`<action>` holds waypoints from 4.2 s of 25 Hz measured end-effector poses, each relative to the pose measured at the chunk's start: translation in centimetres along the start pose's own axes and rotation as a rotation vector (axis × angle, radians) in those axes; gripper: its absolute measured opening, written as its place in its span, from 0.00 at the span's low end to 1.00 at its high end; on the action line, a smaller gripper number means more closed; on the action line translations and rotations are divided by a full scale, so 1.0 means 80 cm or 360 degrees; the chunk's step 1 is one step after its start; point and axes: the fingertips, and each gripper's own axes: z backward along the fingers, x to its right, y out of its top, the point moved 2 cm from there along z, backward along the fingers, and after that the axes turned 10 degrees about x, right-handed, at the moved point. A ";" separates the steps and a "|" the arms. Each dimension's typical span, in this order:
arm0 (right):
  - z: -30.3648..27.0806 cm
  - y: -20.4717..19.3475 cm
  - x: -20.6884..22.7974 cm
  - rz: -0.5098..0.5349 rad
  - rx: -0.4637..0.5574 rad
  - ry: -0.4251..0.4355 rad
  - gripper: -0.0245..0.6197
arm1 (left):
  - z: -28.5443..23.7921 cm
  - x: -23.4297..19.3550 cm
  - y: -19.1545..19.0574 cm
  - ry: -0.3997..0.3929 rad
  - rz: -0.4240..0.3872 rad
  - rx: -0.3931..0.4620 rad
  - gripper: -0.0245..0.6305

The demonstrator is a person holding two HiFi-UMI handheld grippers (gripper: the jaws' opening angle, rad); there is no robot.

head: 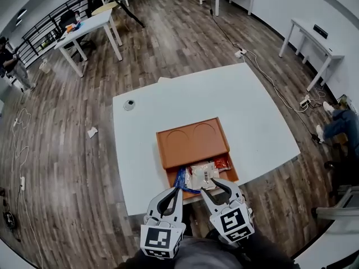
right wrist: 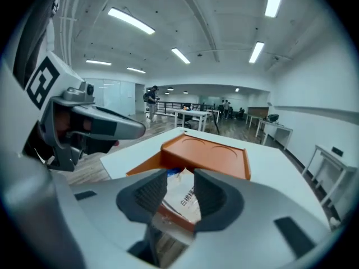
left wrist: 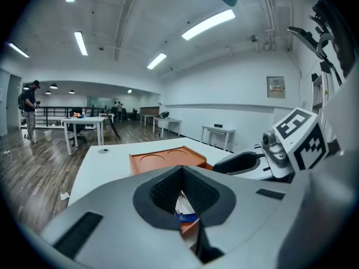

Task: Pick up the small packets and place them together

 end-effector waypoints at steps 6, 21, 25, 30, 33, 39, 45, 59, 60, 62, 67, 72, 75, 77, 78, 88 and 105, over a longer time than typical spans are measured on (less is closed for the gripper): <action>-0.050 -0.025 0.021 0.0028 -0.0321 0.0161 0.33 | -0.016 -0.030 0.004 0.0030 0.0065 -0.0002 0.04; -0.098 -0.061 0.014 0.0235 -0.0682 0.0265 0.34 | -0.037 -0.066 -0.012 0.0067 0.0148 -0.0062 0.04; -0.095 -0.057 0.010 0.0293 -0.0628 0.0255 0.24 | -0.032 -0.063 -0.007 0.0075 0.0140 -0.0057 0.04; -0.078 -0.034 0.005 0.0301 -0.0483 0.0218 0.20 | -0.018 -0.050 0.003 0.0079 0.0103 -0.0041 0.04; -0.069 -0.021 -0.003 0.0298 -0.0408 0.0205 0.20 | -0.008 -0.043 0.010 0.0075 0.0081 -0.0023 0.04; -0.048 0.001 0.001 0.0283 -0.0292 0.0152 0.20 | 0.001 -0.024 0.021 0.0050 0.0040 0.0008 0.04; -0.030 0.019 0.018 0.0226 -0.0221 0.0118 0.20 | -0.005 -0.008 0.022 0.0019 0.0048 -0.0004 0.04; -0.127 0.066 0.087 0.0217 -0.0203 0.0135 0.20 | -0.064 -0.083 0.034 0.0140 0.0111 0.0056 0.04; -0.134 0.065 0.092 0.0214 -0.0225 0.0140 0.20 | -0.066 -0.088 0.033 0.0152 0.0121 0.0050 0.04; -0.145 0.059 0.097 0.0209 -0.0271 0.0152 0.20 | -0.068 -0.096 0.028 0.0174 0.0145 0.0030 0.04; -0.163 0.048 0.096 0.0193 -0.0341 0.0187 0.22 | -0.071 -0.107 0.018 0.0210 0.0192 0.0000 0.04; -0.171 0.042 0.095 0.0220 -0.0333 0.0194 0.24 | -0.071 -0.110 0.013 0.0231 0.0226 -0.0038 0.04; -0.169 0.045 0.093 0.0188 -0.0288 0.0182 0.31 | -0.065 -0.113 0.012 0.0263 0.0207 -0.0038 0.04; -0.165 0.052 0.091 0.0171 -0.0242 0.0170 0.34 | -0.060 -0.109 0.011 0.0243 0.0197 -0.0016 0.04; -0.161 0.057 0.091 0.0166 -0.0215 0.0159 0.34 | -0.058 -0.107 0.013 0.0235 0.0191 -0.0006 0.04; -0.084 0.055 0.124 0.0131 -0.0137 -0.0077 0.34 | -0.055 -0.061 0.027 0.0129 0.0154 0.0045 0.04; -0.100 -0.047 0.022 0.0141 -0.0538 0.0282 0.34 | -0.044 -0.058 0.012 0.0093 0.0177 -0.0018 0.04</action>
